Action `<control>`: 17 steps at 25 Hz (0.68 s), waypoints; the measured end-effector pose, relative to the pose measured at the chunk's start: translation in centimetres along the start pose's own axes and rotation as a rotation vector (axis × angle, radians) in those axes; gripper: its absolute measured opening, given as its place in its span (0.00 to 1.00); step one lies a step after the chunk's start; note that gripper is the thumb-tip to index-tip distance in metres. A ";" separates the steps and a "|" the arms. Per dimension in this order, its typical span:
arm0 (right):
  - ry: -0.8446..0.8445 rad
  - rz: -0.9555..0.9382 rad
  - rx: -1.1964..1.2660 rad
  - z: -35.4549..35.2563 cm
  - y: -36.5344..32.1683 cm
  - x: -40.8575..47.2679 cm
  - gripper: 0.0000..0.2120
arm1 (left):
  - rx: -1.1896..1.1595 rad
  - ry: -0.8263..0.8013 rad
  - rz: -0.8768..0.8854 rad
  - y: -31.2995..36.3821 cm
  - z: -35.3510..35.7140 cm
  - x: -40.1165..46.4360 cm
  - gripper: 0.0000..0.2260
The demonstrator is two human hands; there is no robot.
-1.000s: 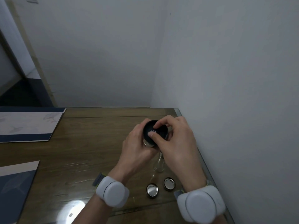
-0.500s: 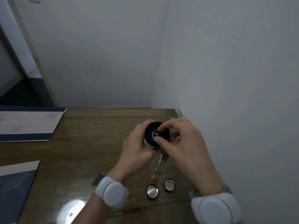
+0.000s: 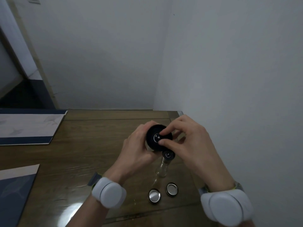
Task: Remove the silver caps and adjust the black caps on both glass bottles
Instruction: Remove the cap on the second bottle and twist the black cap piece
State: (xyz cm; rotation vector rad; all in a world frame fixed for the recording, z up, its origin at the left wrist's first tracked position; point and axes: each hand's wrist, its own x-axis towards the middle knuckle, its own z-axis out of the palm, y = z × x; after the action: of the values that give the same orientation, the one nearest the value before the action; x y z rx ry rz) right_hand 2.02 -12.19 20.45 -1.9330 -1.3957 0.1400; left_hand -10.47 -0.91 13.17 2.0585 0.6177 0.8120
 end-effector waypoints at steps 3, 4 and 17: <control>-0.138 -0.079 -0.034 -1.4 -0.1 1.1 0.10 | -0.006 -0.123 0.012 -0.1 -0.7 0.4 0.18; -0.173 -0.101 -0.058 -1.9 -0.2 1.5 0.11 | -0.012 -0.160 0.023 -0.1 -0.9 0.5 0.18; -0.250 -0.129 0.064 -2.4 0.8 2.0 0.10 | 0.068 -0.324 0.074 0.5 -2.0 1.5 0.18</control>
State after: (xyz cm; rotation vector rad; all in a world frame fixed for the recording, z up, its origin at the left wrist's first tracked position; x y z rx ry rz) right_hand 4.63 -11.72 22.31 -1.8140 -1.6532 0.3711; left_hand -10.86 0.82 14.99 2.2234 0.3950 0.4872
